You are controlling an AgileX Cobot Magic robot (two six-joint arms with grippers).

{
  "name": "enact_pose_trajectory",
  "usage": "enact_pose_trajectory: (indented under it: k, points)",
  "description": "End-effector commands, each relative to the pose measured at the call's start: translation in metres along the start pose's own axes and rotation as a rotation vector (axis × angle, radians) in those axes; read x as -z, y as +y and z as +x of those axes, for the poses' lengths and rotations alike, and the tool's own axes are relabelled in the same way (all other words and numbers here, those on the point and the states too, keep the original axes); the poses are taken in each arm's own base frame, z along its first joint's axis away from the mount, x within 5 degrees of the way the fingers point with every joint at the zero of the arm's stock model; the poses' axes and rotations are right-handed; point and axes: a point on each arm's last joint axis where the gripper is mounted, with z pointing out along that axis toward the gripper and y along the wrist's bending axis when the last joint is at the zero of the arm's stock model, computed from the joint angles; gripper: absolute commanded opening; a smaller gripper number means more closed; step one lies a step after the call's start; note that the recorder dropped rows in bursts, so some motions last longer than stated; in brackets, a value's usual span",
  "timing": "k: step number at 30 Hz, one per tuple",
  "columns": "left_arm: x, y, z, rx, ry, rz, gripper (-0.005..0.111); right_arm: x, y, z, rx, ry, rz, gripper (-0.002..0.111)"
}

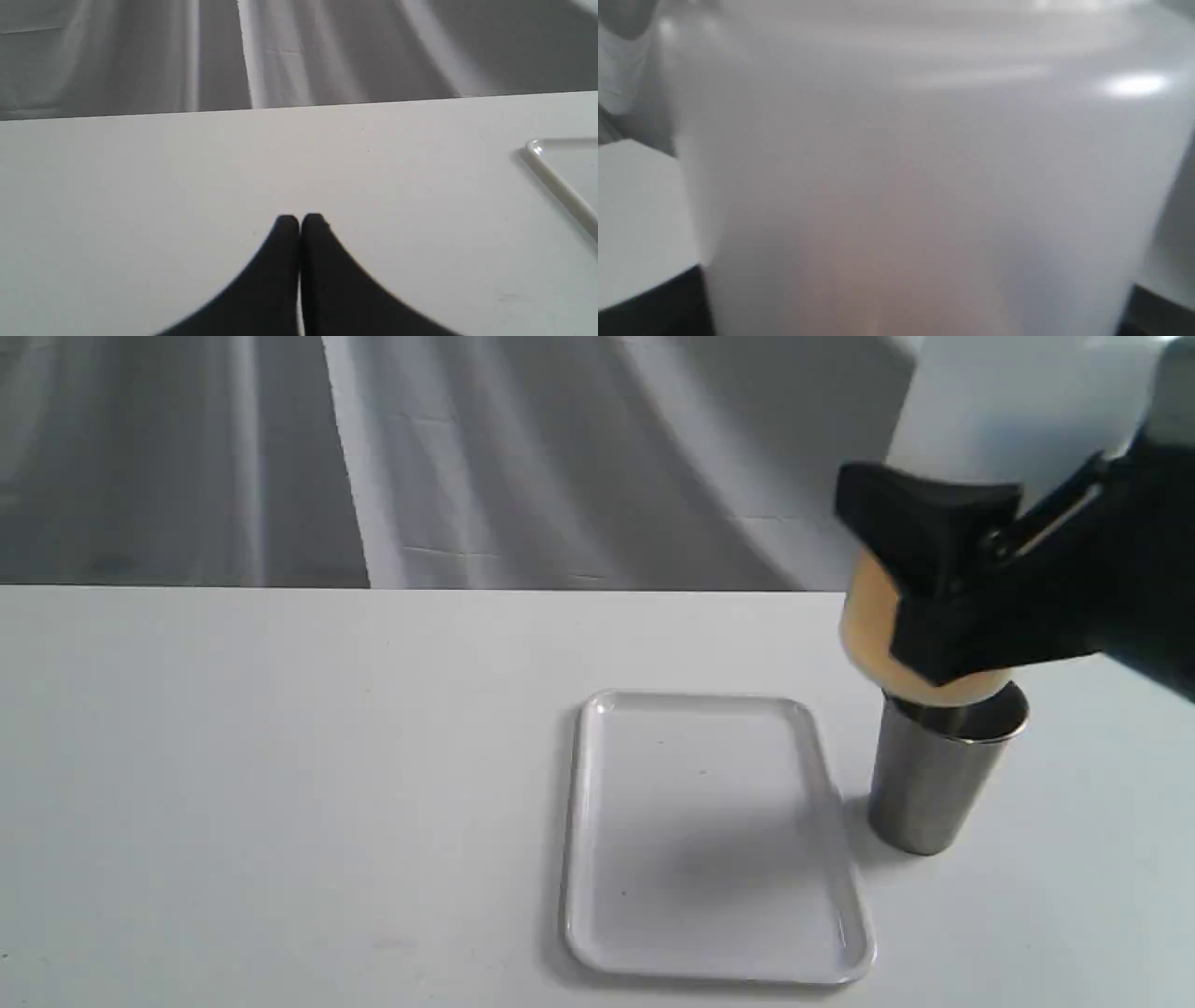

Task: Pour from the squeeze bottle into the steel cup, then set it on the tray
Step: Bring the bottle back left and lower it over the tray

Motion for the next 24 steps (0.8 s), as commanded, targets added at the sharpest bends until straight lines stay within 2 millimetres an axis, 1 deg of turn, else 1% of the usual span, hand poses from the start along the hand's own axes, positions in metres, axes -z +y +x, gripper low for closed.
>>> enact_pose_trajectory:
  k: [1,10,12,20,24]
  points:
    - [0.0,0.0,0.001,0.006,-0.006,-0.001,0.0,-0.015,0.005,0.008,-0.013,-0.014,-0.026,0.0]
    - [0.0,0.0,0.001,0.003,-0.006,-0.002,0.0,-0.056,0.016,0.04,-0.034,-0.061,-0.089,0.0]
    - [0.0,0.0,0.001,0.003,-0.006,-0.002,0.0,-0.062,0.018,0.047,-0.024,-0.074,-0.094,0.0]
    - [0.0,0.0,0.001,0.003,-0.006,-0.002,0.0,-0.088,0.02,0.083,0.02,-0.098,-0.082,0.0]
    - [0.0,0.0,0.001,0.006,-0.006,-0.001,0.0,-0.104,0.021,0.102,0.014,-0.07,-0.079,0.0]
